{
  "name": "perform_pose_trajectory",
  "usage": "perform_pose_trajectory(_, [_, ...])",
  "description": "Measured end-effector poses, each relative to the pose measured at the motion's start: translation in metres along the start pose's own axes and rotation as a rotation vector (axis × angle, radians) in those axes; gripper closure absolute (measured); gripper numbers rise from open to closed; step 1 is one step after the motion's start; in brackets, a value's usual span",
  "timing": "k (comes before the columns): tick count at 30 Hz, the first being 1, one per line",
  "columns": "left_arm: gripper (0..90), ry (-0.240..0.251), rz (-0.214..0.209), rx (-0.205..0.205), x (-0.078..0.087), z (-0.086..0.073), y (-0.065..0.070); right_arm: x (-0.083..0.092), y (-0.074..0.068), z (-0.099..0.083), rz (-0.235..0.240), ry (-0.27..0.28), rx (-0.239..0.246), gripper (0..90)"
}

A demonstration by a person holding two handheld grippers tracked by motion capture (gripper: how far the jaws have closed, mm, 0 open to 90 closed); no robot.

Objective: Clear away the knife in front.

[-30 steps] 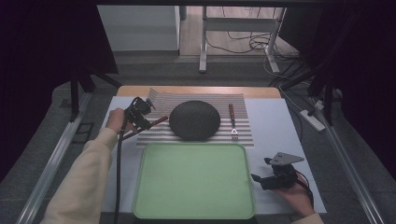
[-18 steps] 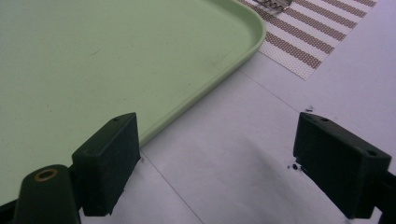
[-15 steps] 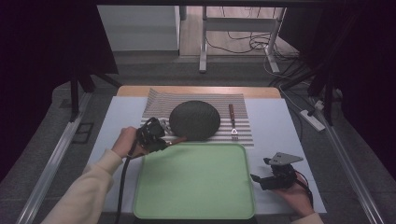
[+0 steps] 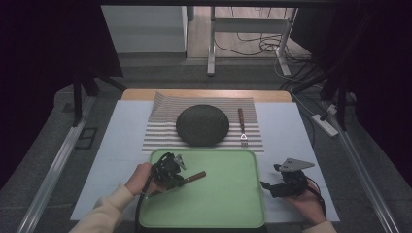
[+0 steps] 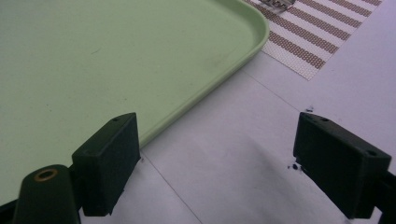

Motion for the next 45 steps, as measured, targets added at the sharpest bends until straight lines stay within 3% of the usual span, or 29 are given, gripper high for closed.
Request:
perform_pose_trajectory(1, [63.4, 0.022, -0.006, 0.005, 0.002, 0.003, 0.002, 0.000, 0.000, 0.000, 0.000, 0.000, 0.000, 14.8])
perform_pose_trajectory(3, [59.8, 0.070, -0.007, -0.005, 0.008, 0.013, 0.005, 0.000, 0.000, 0.000, -0.002, 0.000, 0.002, 14.8])
perform_pose_trajectory(6, [70.7, 0.127, -0.009, -0.048, 0.013, 0.030, 0.008, 0.000, 0.000, 0.000, -0.003, 0.000, 0.003, 14.8])
perform_pose_trajectory(8, [84.6, 0.136, -0.061, -0.065, 0.008, 0.039, 0.008, 0.000, 0.000, 0.001, -0.004, 0.002, 0.003, 14.8])
perform_pose_trajectory(10, [88.5, 0.125, -0.109, -0.075, -0.001, 0.047, 0.007, 0.000, 0.000, 0.000, -0.005, 0.001, 0.004, 14.8])
perform_pose_trajectory(16, [88.7, 0.033, -0.154, -0.126, -0.032, 0.053, 0.002, 0.001, 0.000, 0.000, -0.005, 0.001, 0.003, 14.8])
perform_pose_trajectory(19, [88.6, 0.033, -0.109, -0.110, -0.038, 0.053, -0.004, 0.002, 0.000, 0.000, -0.005, 0.001, 0.003, 14.8])
perform_pose_trajectory(21, [88.7, 0.045, -0.036, -0.091, -0.036, 0.052, -0.015, 0.002, 0.000, 0.000, -0.005, 0.000, 0.004, 14.8])
perform_pose_trajectory(25, [88.7, 0.083, 0.051, 0.032, -0.028, 0.039, -0.045, 0.002, -0.001, 0.000, -0.004, 0.004, 0.005, 14.8])
perform_pose_trajectory(28, [88.7, 0.095, 0.125, 0.094, -0.017, 0.022, -0.065, 0.002, -0.001, 0.000, -0.003, 0.002, 0.004, 14.8])
perform_pose_trajectory(31, [88.7, 0.115, 0.150, 0.160, -0.007, 0.007, -0.076, 0.001, -0.001, 0.000, -0.004, -0.001, 0.004, 14.8])
perform_pose_trajectory(37, [88.8, 0.131, 0.204, 0.214, 0.012, -0.017, -0.081, 0.001, -0.001, 0.000, -0.003, -0.003, 0.004, 14.8])
perform_pose_trajectory(45, [88.7, 0.136, 0.238, 0.255, 0.025, -0.045, -0.073, 0.001, -0.001, 0.000, -0.002, -0.005, 0.004, 14.8])
Point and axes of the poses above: each handheld gripper's, and its own axes: x roughly backward along the jaws, z roughly out of its top, y roughly to its right, the point moved 6 cm from there along -x, roughly forward along the jaws, and after that the axes turned 9 degrees about y, right-handed, at the moved point
